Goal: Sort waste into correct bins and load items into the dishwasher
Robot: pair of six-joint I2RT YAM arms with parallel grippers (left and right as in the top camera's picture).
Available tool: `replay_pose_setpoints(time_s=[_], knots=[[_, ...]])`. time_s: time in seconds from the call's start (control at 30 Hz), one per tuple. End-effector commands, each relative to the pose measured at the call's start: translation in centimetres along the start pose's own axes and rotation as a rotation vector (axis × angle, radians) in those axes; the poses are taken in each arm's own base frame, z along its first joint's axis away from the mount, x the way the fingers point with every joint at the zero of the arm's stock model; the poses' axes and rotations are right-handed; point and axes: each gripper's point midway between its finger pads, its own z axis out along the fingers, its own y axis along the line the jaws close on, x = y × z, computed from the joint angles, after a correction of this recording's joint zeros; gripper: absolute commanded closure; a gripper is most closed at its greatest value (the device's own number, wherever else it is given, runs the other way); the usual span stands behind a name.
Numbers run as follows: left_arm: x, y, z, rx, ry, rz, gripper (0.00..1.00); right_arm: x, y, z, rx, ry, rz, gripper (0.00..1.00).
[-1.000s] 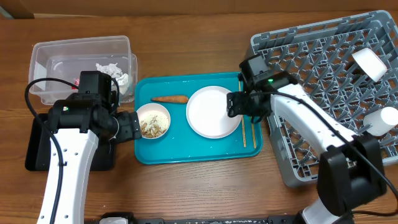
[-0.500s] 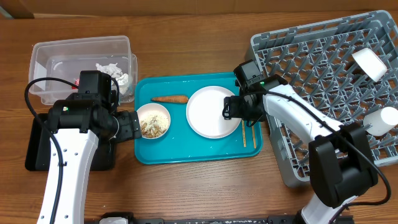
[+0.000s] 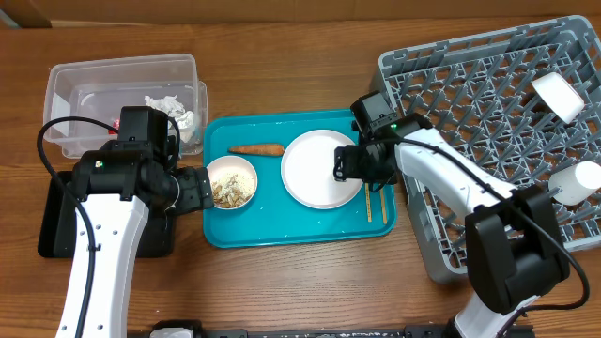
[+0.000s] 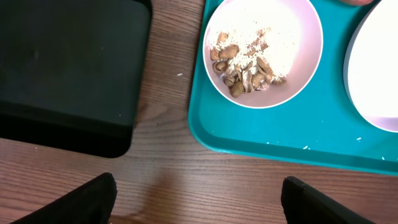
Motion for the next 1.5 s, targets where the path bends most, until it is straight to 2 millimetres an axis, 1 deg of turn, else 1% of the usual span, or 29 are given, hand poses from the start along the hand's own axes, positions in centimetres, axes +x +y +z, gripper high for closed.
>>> replay_pose_setpoints(time_s=[0.0,0.3,0.43,0.57,0.77,0.93,1.07,1.1,1.2,1.3,1.33,1.37,1.43,1.47], knots=[[0.1,0.0,-0.1,0.008,-0.006,-0.017,0.13,0.7,0.9,0.4,-0.012,0.016,-0.017,0.19],[0.1,0.0,-0.1,0.008,-0.004,-0.017,0.13,0.6,0.5,0.5,0.034,-0.002,-0.003,0.2],[0.1,0.0,-0.1,0.007,-0.003,-0.017,0.13,0.3,-0.7,0.4,0.102,-0.027,0.049,0.21],[0.1,0.0,-0.1,0.008,-0.003,-0.017,0.13,0.4,-0.5,0.5,0.1,-0.023,0.044,0.21],[0.2,0.0,-0.1,0.007,-0.002,-0.017,0.13,0.8,0.1,1.8,0.104,-0.006,0.02,0.21],[0.4,0.1,-0.1,0.005,0.007,-0.017,0.14,1.6,-0.5,3.2,0.126,0.041,0.027,0.21],[0.4,0.1,-0.1,0.005,0.007,-0.017,0.14,1.8,-0.4,3.3,0.12,0.055,0.029,0.21],[0.4,0.1,-0.1,0.005,0.007,-0.017,0.13,1.9,-0.2,3.4,0.108,0.059,0.029,0.23],[0.4,0.1,-0.1,0.005,0.007,-0.017,0.13,2.0,-0.1,3.4,0.101,0.064,0.029,0.39],[0.4,0.1,-0.1,0.005,0.007,-0.017,0.13,1.9,0.0,3.4,0.1,0.062,0.029,0.43],[0.4,0.1,-0.1,0.005,0.007,-0.017,0.13,1.9,0.0,3.4,0.1,0.062,0.029,0.46],[0.4,0.1,-0.1,0.005,0.008,-0.017,0.13,1.8,-0.1,3.4,0.102,0.059,0.03,0.51],[0.4,0.1,-0.1,0.005,0.008,-0.017,0.13,1.7,-0.1,3.4,0.101,0.055,0.029,0.64],[0.4,0.1,-0.1,0.005,0.008,-0.017,0.13,1.7,0.0,3.4,0.1,0.053,0.029,0.68]])
